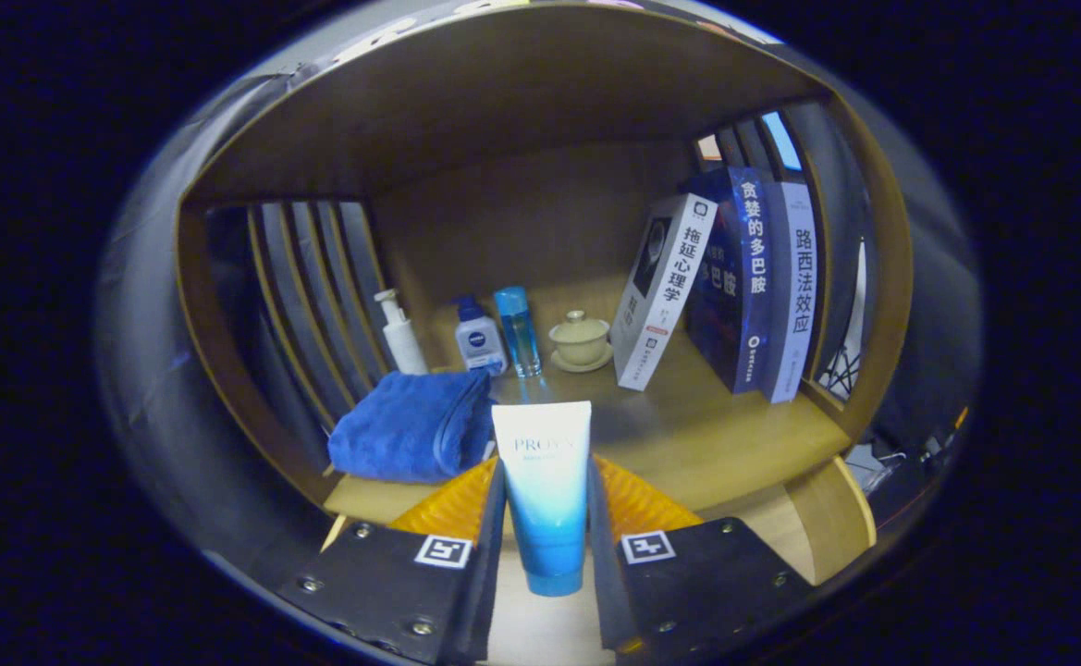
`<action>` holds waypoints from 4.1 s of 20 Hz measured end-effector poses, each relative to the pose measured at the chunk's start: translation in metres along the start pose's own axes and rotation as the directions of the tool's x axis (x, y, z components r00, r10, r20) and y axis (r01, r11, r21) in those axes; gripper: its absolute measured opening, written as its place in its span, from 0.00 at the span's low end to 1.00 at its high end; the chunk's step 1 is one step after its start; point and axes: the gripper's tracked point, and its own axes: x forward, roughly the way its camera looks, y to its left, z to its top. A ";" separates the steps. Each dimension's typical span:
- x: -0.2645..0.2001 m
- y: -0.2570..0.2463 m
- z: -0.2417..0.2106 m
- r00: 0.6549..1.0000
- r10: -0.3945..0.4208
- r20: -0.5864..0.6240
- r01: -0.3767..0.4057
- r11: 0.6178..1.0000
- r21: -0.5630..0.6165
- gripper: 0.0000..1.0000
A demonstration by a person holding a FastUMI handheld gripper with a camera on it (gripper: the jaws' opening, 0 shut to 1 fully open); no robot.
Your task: Pull open the drawer, take out the items inside it, and place them on the countertop above the cabinet.
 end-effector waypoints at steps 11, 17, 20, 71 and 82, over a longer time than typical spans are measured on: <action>0.092 -0.002 -0.017 0.996 -0.087 0.019 0.087 0.996 -0.010 0.44; 0.113 -0.011 -0.024 0.991 -0.131 0.026 0.132 0.991 -0.032 0.44; 0.110 -0.014 -0.016 0.989 -0.145 0.039 0.146 0.989 -0.004 0.49; -0.170 -0.035 -0.232 0.968 -0.038 0.249 0.070 0.991 -0.118 0.99; -0.135 -0.039 -0.218 0.968 -0.014 0.249 0.045 0.992 -0.119 0.99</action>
